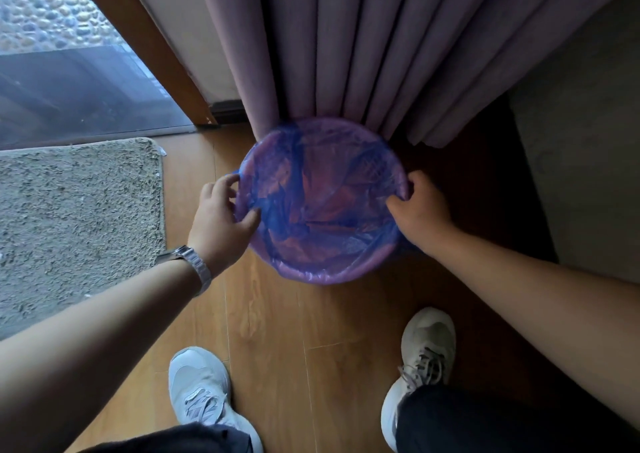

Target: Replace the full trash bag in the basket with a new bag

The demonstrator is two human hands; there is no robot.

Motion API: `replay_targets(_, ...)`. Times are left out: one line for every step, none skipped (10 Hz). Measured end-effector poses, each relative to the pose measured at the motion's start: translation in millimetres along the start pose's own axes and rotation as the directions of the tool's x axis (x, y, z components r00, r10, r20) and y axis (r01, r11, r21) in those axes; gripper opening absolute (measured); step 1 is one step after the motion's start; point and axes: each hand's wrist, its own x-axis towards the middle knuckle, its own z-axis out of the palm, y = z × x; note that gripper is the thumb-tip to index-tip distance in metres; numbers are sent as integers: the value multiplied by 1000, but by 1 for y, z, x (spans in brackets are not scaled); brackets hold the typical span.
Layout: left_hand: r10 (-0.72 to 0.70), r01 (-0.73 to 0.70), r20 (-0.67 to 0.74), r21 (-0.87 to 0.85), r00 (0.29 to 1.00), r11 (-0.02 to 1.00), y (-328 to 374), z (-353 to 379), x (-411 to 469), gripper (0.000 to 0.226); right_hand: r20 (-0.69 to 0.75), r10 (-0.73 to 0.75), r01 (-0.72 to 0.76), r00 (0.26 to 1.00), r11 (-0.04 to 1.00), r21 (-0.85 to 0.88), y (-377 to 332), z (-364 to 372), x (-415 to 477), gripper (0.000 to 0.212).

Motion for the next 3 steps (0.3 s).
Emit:
replay_targets(73, -73, 1, 71, 997, 995, 7, -3, 3, 59, 57, -22, 24, 998, 999, -36, 4, -6, -4, 30)
replay_targets(181, -186, 42, 164, 982, 969, 21, -13, 0, 61, 62, -82, 88, 995, 991, -97, 6, -16, -10, 49)
replay_targets(283, -300, 104, 254, 954, 919, 48, -26, -2, 60, 74, -237, 247, 969, 952, -179, -4, -35, -15, 48)
